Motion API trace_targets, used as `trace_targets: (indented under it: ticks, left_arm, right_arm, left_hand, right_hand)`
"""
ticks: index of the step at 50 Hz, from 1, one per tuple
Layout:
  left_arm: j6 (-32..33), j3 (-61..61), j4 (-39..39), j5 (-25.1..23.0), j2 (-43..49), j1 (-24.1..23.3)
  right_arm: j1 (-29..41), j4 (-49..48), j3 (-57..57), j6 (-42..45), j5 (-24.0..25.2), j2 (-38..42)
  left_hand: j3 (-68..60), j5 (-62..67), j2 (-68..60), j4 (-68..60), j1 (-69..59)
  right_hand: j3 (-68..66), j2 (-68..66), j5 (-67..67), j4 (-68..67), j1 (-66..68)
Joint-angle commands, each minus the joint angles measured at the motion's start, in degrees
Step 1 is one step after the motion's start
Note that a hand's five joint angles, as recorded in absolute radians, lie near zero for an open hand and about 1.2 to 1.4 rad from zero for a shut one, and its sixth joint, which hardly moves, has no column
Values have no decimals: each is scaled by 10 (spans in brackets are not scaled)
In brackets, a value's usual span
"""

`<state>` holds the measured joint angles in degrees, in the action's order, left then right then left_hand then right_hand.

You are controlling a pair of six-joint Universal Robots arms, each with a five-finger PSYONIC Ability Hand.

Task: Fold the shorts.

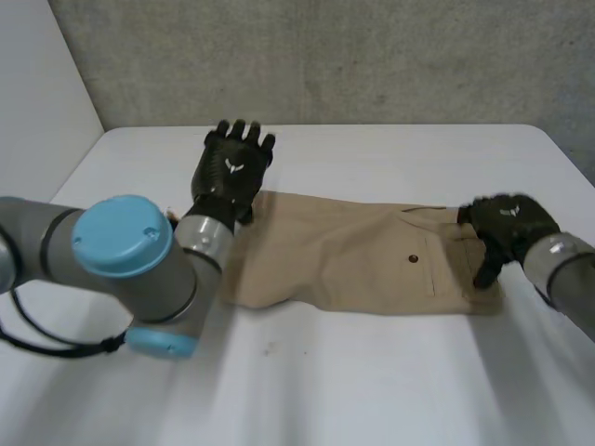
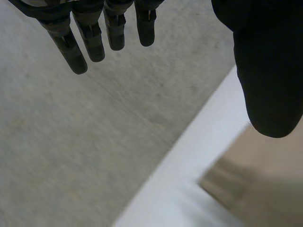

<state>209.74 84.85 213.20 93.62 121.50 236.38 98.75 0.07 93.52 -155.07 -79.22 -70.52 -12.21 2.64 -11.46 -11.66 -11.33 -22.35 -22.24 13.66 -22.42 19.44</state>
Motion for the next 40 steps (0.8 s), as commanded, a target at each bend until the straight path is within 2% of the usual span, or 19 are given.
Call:
trace_targets:
  ticks: [1,7,8,12,13,23,30,34,40]
  left_arm:
    - [-76,59,-54,1,-39,0]
    - [-81,73,-58,1,-43,0]
    - [-81,74,-58,2,-43,0]
    - [-82,76,-59,2,-43,1]
    - [-82,77,-60,2,-44,0]
    - [-82,93,-68,2,-79,2]
    - [-85,118,-79,2,-122,15]
    - [-85,131,-83,2,-139,22]
    - [-86,133,-83,2,-146,22]
  right_arm:
    - [-49,-23,70,-19,69,-3]
    - [-58,-69,81,-19,69,41]
    - [-59,-80,81,-18,68,46]
    - [-68,-110,81,-11,65,54]
    - [-75,-116,79,-8,63,54]
    - [-140,-104,68,50,63,35]
    - [-179,-39,37,165,61,-1]
    - [-151,-4,-1,195,59,-9]
    - [-2,4,-80,196,54,-18]
  left_hand:
    - [22,-26,15,17,13]
    - [22,-26,15,17,13]
    - [22,-26,15,17,13]
    - [22,-26,14,16,13]
    - [22,-26,15,17,13]
    - [22,-26,15,17,13]
    - [22,-26,15,17,13]
    - [22,-26,15,17,13]
    - [22,-26,15,17,13]
  right_hand:
    - [-81,-82,68,-80,110]
    - [-123,-124,110,-122,152]
    - [-170,-171,156,-169,199]
    - [-549,-550,536,-548,578]
    - [-576,-577,563,-576,605]
    - [-577,-578,563,-576,606]
    - [-577,-578,563,-576,606]
    - [-577,-578,563,-576,606]
    - [-577,-578,563,-576,606]
